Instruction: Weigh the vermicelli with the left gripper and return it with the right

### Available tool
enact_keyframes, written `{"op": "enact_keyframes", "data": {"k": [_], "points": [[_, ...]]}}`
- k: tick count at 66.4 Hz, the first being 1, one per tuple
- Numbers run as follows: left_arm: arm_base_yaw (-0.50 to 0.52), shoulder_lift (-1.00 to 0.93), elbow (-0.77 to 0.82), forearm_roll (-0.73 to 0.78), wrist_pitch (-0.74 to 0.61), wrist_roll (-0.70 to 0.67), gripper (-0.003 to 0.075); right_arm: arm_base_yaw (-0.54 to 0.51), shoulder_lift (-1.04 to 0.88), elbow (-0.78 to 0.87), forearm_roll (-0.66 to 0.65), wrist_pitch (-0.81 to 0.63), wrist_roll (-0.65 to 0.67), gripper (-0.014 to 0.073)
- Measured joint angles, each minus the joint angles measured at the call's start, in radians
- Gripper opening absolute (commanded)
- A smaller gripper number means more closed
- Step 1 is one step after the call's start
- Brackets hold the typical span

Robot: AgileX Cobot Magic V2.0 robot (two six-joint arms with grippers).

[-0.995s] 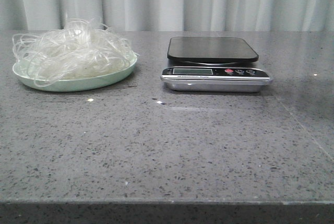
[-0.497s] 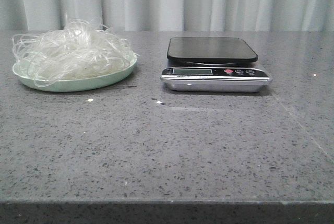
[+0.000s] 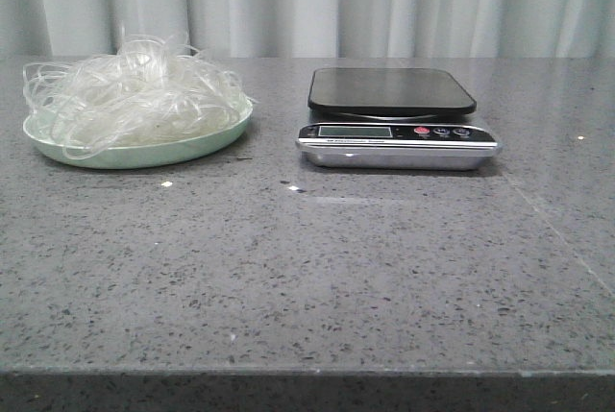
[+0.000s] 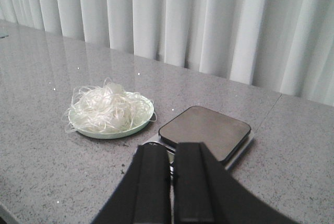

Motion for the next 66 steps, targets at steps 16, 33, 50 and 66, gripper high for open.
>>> {"op": "enact_keyframes", "data": {"k": [16, 33, 50, 66], "points": [[0.000, 0.000, 0.000, 0.000, 0.000, 0.000, 0.0127, 0.000, -0.002, 0.000, 0.000, -0.002, 0.000, 0.0178], [0.000, 0.000, 0.000, 0.000, 0.000, 0.000, 0.0127, 0.000, -0.002, 0.000, 0.000, -0.002, 0.000, 0.0178], [0.004, 0.000, 0.016, 0.000, -0.009, 0.000, 0.0127, 0.000, -0.002, 0.000, 0.000, -0.002, 0.000, 0.0178], [0.232, -0.029, 0.177, 0.022, -0.171, 0.000, 0.0127, 0.000, -0.002, 0.000, 0.000, -0.002, 0.000, 0.0178]]}}
